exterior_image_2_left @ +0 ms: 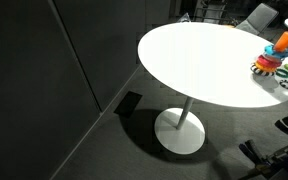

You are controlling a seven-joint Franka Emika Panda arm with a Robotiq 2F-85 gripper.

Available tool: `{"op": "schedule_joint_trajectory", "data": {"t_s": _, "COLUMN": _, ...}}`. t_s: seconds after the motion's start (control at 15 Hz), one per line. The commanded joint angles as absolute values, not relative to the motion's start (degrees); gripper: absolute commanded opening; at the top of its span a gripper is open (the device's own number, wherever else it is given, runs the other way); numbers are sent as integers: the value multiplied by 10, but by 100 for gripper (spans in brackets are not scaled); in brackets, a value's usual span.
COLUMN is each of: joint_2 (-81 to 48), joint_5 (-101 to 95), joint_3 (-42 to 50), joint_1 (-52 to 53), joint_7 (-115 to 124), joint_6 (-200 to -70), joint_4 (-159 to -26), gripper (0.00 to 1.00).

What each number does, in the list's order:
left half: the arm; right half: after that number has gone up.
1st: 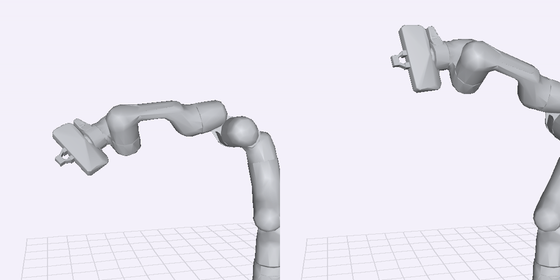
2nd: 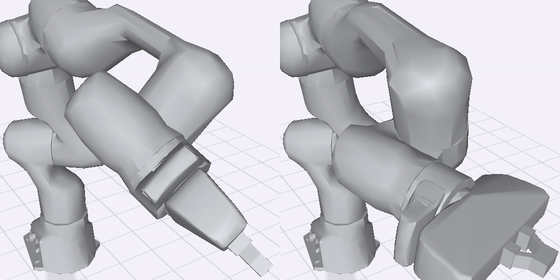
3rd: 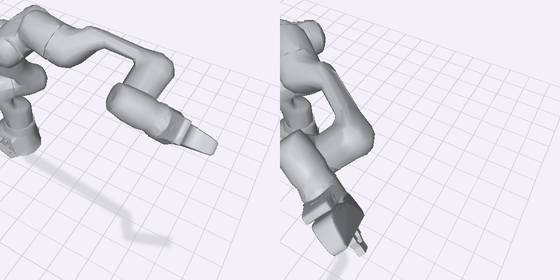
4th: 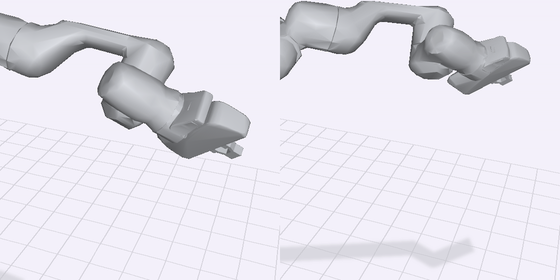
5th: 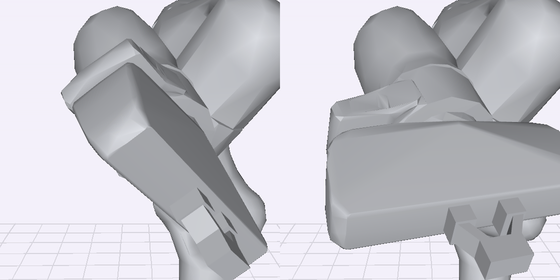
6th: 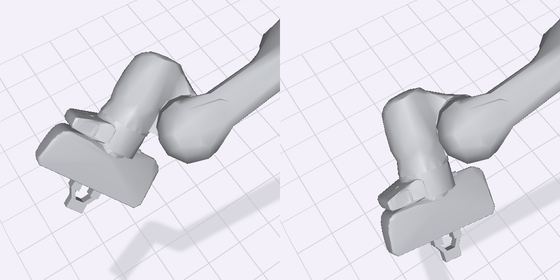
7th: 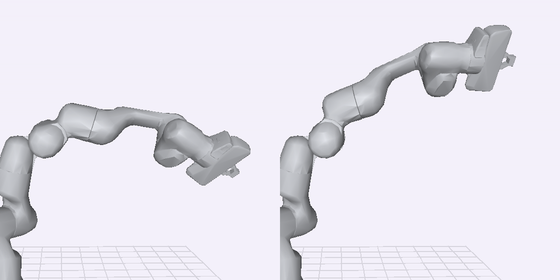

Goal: Put the blue ring around the orange rod

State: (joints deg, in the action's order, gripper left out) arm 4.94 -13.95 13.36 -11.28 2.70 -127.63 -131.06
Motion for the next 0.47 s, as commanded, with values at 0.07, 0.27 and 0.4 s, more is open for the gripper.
{"op": "schedule_joint_trajectory", "data": {"t_s": 0.07, "joint_2": 80, "joint_5": -118, "joint_3": 133, "joint_1": -119, "joint_7": -16, "joint_6": -1283, "joint_4": -1330, "gripper": 100}}
{"op": "schedule_joint_trajectory", "data": {"t_s": 0.27, "joint_2": 63, "joint_5": -131, "joint_3": 128, "joint_1": -119, "joint_7": 7, "joint_6": -1277, "joint_4": -1319, "gripper": 100}}
{"op": "schedule_joint_trajectory", "data": {"t_s": 0.4, "joint_2": 61, "joint_5": -131, "joint_3": 128, "joint_1": -119, "joint_7": 7, "joint_6": -1277, "joint_4": -1319, "gripper": 100}}
